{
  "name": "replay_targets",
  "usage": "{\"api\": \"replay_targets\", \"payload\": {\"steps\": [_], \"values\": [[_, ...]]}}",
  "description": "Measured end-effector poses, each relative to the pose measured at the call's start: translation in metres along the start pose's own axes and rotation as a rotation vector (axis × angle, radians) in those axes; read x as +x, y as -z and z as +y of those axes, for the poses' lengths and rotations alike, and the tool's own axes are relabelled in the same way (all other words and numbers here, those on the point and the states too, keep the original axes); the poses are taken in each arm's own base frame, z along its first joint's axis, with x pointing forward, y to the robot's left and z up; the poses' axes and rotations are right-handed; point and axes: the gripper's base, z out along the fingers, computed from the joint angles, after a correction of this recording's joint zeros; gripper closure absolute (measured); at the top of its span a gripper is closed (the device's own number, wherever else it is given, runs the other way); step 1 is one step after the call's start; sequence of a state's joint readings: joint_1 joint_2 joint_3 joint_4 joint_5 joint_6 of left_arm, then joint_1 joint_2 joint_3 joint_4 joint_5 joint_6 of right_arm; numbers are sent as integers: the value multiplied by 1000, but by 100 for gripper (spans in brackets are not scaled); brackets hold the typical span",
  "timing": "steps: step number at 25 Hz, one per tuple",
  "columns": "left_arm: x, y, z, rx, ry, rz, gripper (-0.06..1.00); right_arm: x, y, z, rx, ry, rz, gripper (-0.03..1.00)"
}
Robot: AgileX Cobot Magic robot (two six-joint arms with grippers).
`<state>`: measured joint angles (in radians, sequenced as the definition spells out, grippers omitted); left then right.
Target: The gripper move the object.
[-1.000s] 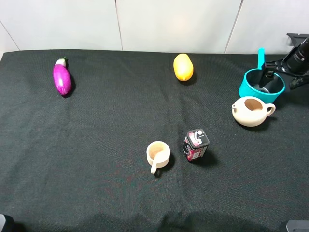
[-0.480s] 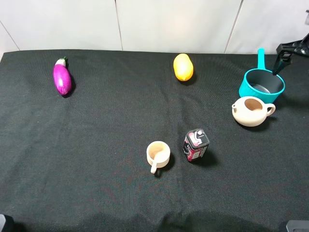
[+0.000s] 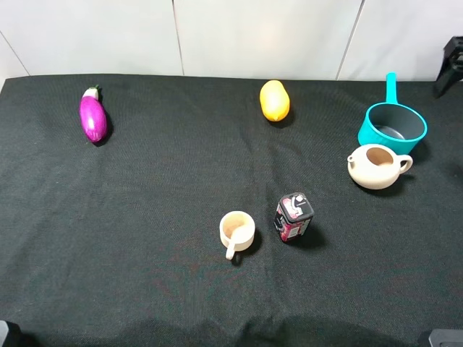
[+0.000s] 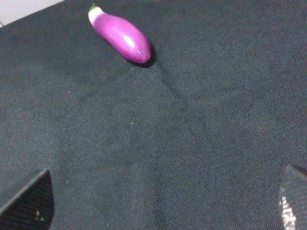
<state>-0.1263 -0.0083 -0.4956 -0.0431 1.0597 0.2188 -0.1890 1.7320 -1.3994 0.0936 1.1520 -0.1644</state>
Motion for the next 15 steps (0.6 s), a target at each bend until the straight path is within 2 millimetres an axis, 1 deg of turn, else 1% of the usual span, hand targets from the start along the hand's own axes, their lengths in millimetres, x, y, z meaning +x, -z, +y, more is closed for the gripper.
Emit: {"api": "replay_targets", "payload": {"steps": [3,7,10,15], "values": [[0,0,0,0,0,0,-5,10,21,3,-1,-2,-9,27],[0,0,0,0,0,0,-5,23,50,8,1,0,-78,27],[0,0,0,0,0,0,-5,44,68,12,4,2,-119,27],[0,0,0,0,0,0,-5,89,87,20,8,6,-156,27]]}}
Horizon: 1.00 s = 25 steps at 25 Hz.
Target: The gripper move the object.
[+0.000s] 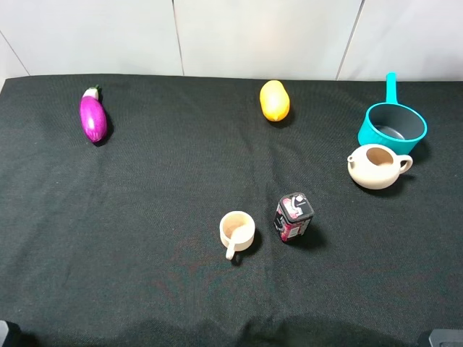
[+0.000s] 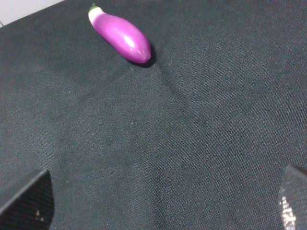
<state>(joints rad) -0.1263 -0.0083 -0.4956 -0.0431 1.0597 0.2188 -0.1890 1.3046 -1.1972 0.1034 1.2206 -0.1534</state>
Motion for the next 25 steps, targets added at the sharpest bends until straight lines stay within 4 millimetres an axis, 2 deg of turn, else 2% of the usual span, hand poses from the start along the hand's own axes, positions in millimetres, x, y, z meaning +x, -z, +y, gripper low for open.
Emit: {"api": "replay_targets", "payload": {"steps": [8,16,20,25], "values": [[0,0,0,0,0,0,-5,85,31,13,16,11,-110,27],[0,0,0,0,0,0,-5,173,35,26,6,-30,-272,27],[0,0,0,0,0,0,-5,209,37,31,2,-62,-402,27],[0,0,0,0,0,0,-5,240,40,35,9,-54,-551,27]]}}
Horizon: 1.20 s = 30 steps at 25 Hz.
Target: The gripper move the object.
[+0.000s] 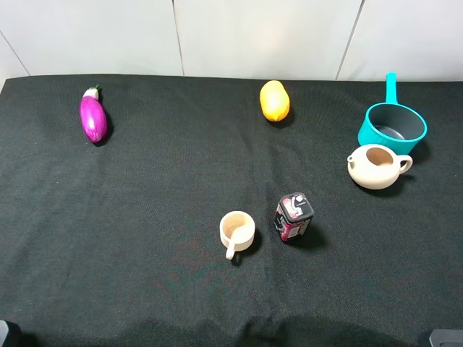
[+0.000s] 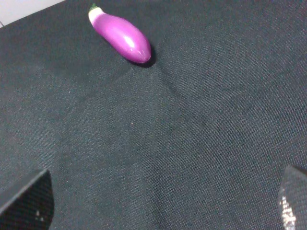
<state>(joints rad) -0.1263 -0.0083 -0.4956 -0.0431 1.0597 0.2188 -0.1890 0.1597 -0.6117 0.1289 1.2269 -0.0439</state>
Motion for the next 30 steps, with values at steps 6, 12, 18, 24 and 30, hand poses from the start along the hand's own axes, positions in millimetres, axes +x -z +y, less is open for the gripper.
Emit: {"api": "replay_targets", "payload": {"steps": [6,12,18,24,30], "values": [[0,0,0,0,0,0,-5,11,10,-8,103,77,-76,27],[0,0,0,0,0,0,-5,17,1,-10,115,79,-38,27],[0,0,0,0,0,0,-5,19,-2,-11,62,117,-25,27],[0,0,0,0,0,0,-5,13,-5,-12,-35,155,-97,27],[0,0,0,0,0,0,-5,9,-13,-16,-7,183,-159,27]]}}
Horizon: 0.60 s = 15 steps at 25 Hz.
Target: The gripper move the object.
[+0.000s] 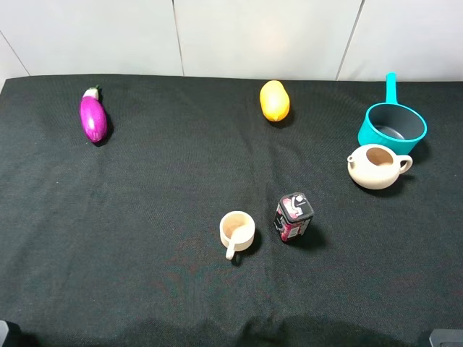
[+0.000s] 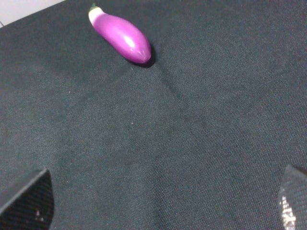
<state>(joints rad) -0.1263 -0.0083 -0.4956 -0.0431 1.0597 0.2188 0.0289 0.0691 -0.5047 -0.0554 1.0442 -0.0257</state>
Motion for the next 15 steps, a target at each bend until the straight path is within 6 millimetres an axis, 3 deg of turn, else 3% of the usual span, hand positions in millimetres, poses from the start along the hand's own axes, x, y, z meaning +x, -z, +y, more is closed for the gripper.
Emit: {"api": "replay_targets", "payload": {"steps": [15], "values": [[0,0,0,0,0,0,-5,-1,-2,0,5,3,-14,27]]}}
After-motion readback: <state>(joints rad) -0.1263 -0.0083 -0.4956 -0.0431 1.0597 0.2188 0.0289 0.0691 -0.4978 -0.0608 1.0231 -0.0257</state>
